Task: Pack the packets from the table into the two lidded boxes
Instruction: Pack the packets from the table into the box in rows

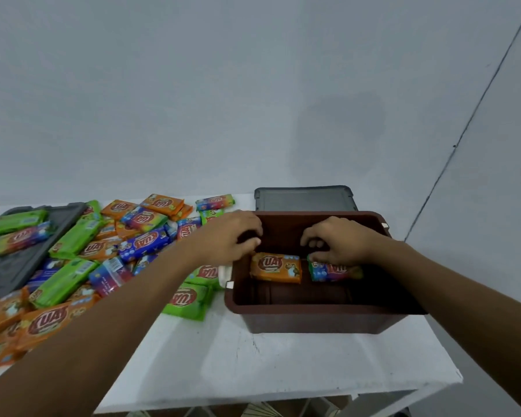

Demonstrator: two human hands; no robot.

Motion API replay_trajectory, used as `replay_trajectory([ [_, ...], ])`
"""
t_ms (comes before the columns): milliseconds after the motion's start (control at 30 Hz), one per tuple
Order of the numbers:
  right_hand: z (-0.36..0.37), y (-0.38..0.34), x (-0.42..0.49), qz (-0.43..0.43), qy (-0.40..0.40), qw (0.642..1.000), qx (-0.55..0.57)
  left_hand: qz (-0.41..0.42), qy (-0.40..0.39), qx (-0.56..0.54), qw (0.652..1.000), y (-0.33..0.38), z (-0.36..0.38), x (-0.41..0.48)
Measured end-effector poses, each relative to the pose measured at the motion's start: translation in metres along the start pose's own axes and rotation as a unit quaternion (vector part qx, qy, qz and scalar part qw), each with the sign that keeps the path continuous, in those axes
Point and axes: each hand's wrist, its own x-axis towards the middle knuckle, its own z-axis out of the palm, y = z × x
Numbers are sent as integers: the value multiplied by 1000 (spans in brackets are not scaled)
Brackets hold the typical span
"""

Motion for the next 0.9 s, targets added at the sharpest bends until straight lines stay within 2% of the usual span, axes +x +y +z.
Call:
replay_trajectory([
  [67,-2,-19,7,-29,49,998,30,-30,45,-36,998,-29,-7,-28],
  [133,-5,-42,14,-51,107,990,72,-71,39,-14,997,-62,-9,-59],
  [233,-12,-85,30,-81,178,976,99,-148,-40,68,986,-105,-8,-105],
  [300,-15,-116,43,-93,182,975,85,-183,-105,108,972,-124,-5,-132],
  [367,-15,-143,54,-97,146,983,55,-193,-143,133,962,-136,1,-149],
  [467,-5,-187,70,-92,54,994,-32,-170,-129,133,968,-149,8,-166],
  [600,24,-241,92,-34,-53,981,-186,-178,-123,147,965,-161,6,-187],
  [767,63,-261,111,50,-104,982,-147,-120,-203,113,965,-179,-13,-196],
  [900,76,-267,105,75,-93,983,-138,-76,-171,136,973,-175,-10,-193],
])
